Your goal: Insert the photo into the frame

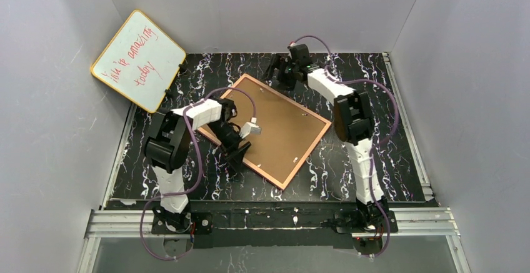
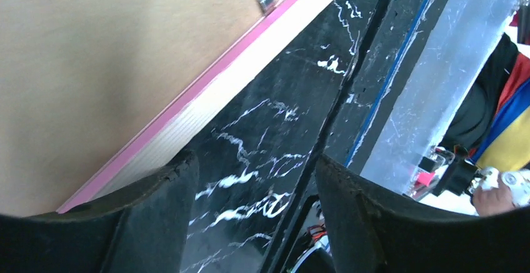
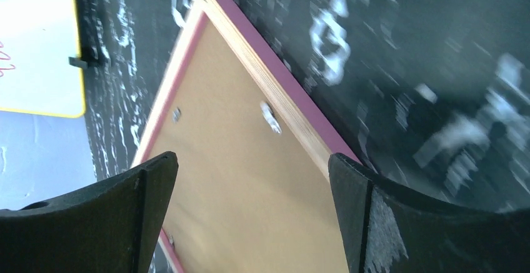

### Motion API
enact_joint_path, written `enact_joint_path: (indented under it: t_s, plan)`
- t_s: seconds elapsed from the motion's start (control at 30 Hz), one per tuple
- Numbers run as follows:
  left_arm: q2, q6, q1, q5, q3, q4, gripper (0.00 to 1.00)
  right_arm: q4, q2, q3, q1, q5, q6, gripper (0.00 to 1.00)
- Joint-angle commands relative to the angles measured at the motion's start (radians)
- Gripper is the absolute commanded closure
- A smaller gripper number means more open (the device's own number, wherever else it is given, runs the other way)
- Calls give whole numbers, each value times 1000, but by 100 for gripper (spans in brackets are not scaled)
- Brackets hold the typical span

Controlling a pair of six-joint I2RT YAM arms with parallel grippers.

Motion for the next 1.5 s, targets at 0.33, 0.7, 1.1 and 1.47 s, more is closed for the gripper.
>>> enact_joint_path:
  t_s: [0.33, 0.7, 1.1, 1.47]
  plan:
    - [167, -67, 407, -215, 612, 21, 36, -27, -854, -897, -136, 224, 24, 1]
    - [337, -184, 422, -365, 599, 239, 51, 32, -1134, -1343, -134, 92, 145, 1]
    - [364, -97, 463, -209, 533, 104, 62, 166, -956, -1324, -160, 28, 122, 1]
    - [223, 203, 439, 40, 214, -167, 60, 79, -687, -996, -298, -52, 20, 1]
